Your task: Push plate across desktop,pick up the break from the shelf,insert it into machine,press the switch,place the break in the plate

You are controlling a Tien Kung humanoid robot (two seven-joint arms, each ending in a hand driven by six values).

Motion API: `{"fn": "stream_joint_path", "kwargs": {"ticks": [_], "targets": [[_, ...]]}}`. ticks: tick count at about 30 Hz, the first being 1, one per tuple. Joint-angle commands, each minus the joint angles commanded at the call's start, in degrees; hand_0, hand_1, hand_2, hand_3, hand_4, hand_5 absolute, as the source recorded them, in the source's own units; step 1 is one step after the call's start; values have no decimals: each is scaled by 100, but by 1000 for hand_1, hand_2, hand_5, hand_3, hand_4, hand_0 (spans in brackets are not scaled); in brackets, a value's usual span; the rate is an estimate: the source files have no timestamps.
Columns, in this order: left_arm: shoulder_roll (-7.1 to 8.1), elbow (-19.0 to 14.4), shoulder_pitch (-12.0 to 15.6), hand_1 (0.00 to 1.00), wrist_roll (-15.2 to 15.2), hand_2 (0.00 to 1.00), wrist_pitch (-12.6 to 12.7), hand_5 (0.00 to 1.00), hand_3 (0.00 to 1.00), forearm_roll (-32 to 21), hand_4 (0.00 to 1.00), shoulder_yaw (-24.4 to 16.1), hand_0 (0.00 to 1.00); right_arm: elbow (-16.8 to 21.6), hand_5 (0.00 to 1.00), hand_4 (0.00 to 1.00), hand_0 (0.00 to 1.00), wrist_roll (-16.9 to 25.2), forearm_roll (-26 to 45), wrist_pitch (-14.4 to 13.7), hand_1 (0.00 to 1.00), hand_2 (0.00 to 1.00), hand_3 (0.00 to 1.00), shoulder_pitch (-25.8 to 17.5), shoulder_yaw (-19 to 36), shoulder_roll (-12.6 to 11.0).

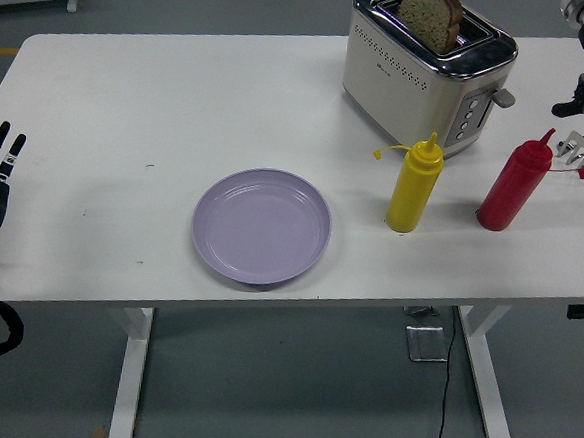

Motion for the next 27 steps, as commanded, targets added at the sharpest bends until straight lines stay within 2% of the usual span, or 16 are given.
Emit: {"fn": "stream_joint_path", "kwargs": {"ticks": [1,2,7,8,13,14,16,19,20,25,26,27], "targets": [[0,0,-4,870,0,940,-1,998,802,0,612,-2,817,51,324,497,803,20,30,-15,773,771,759,-33,23,-38],[0,0,-5,870,2,940,-3,998,802,1,612,-1,817,97,292,476,748,43,40,-35,721,726,721,-66,39,-72],[0,4,-18,870,9,940,-9,998,802,5,612,19,817,193,292,476,748,66,-78,-86,721,726,721,-177,69,-179],[-1,5,-23,870,12,939,-11,998,802,5,612,26,817,174,288,487,720,45,-183,-78,711,726,729,-192,68,-192],[-8,8,-36,870,22,939,-17,998,802,7,612,37,817,52,288,487,720,-92,-899,-264,711,726,729,-290,128,-283],[-9,8,-37,870,23,938,-17,998,802,7,612,33,817,35,237,236,539,-113,-1035,-284,584,668,609,-307,147,-303],[-9,6,-39,870,24,938,-19,998,802,8,612,18,817,-38,237,236,539,-135,-1418,-182,584,668,609,-380,244,-402],[-7,6,-34,870,28,938,-19,998,802,10,612,-2,817,-149,237,236,539,-30,-1996,126,584,668,609,-510,369,-605],[-7,5,-31,870,30,938,-20,998,801,11,612,-9,817,-179,240,78,403,30,-2125,213,502,655,581,-549,397,-670],[-3,3,-27,870,36,938,-24,998,801,18,612,-50,817,-357,240,78,403,512,-2985,678,502,655,581,-747,486,-1054],[-2,2,-28,869,37,938,-25,998,802,19,612,-56,816,-383,84,2,414,592,-3170,729,444,645,564,-771,489,-1106],[0,2,-31,869,39,938,-26,998,802,20,612,-55,816,-416,84,2,414,664,-3292,777,444,645,564,-796,492,-1161]]}}
